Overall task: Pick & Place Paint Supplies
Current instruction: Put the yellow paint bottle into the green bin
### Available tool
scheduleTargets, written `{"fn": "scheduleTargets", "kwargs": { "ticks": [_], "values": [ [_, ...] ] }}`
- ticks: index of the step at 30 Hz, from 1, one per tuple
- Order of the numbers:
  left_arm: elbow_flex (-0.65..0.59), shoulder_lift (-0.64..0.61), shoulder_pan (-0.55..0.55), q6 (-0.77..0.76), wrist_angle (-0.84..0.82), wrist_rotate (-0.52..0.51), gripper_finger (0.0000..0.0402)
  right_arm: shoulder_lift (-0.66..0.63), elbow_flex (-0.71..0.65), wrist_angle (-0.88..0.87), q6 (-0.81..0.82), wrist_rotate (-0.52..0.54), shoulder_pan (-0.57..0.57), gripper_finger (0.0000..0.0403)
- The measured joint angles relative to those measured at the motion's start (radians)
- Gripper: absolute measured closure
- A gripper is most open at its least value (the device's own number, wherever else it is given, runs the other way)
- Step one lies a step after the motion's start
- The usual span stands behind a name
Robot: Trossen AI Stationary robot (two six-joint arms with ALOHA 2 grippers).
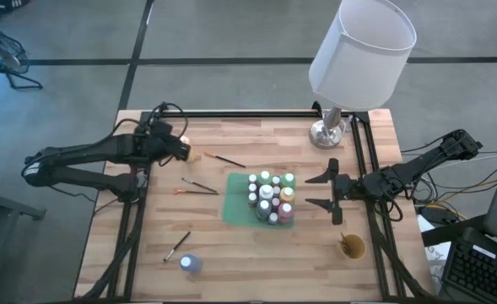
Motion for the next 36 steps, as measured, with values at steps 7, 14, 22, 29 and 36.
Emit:
{"fn": "scheduleTargets", "kwargs": {
  "ticks": [7, 14, 22, 29, 36],
  "values": [
    [-0.002, 0.023, 0.0, -0.096, -0.055, 0.001, 0.0213, 0.0, 0.0, 0.001, 0.0, 0.0, 0.0, 0.0156],
    [-0.04, 0.066, 0.0, -0.081, 0.006, 0.055, 0.0213, 0.0, 0.0, 0.0, -0.003, 0.0, 0.0, 0.0165],
    [-0.099, 0.082, 0.001, -0.042, 0.12, 0.063, 0.0213, 0.0, 0.0, 0.0, -0.001, 0.0, 0.0, 0.0147],
    [-0.134, 0.082, 0.044, -0.019, 0.175, 0.043, 0.0213, 0.0, -0.001, 0.0, 0.0, 0.0, 0.0, 0.0126],
    [-0.172, 0.081, 0.084, 0.028, 0.263, 0.055, 0.0213, 0.0, -0.001, 0.0, 0.0, 0.0, 0.0, 0.0113]
  ]
}}
